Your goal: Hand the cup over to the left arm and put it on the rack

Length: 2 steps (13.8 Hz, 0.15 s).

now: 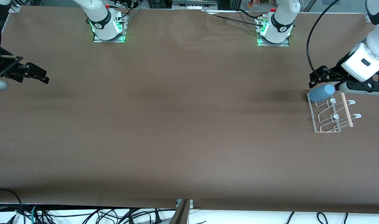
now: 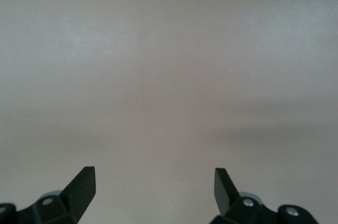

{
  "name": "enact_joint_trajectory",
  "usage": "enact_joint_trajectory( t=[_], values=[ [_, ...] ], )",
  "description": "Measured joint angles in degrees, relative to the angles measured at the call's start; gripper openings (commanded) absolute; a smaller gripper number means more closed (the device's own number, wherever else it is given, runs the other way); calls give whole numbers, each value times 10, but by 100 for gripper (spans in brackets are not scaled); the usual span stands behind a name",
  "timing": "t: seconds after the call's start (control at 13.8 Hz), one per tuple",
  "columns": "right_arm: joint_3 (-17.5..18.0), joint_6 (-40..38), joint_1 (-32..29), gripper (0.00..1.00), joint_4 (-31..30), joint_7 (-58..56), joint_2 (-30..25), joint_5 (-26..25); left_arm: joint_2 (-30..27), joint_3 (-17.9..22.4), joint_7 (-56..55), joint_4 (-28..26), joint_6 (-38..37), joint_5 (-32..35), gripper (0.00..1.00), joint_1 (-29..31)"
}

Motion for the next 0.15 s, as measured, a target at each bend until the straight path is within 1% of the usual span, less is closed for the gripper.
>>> enact_joint_trajectory(
  t=[0.15],
  values=[
    [0,0,0,99,0,0,0,0,-9,0,0,-17,3,1,100,-1]
  ],
)
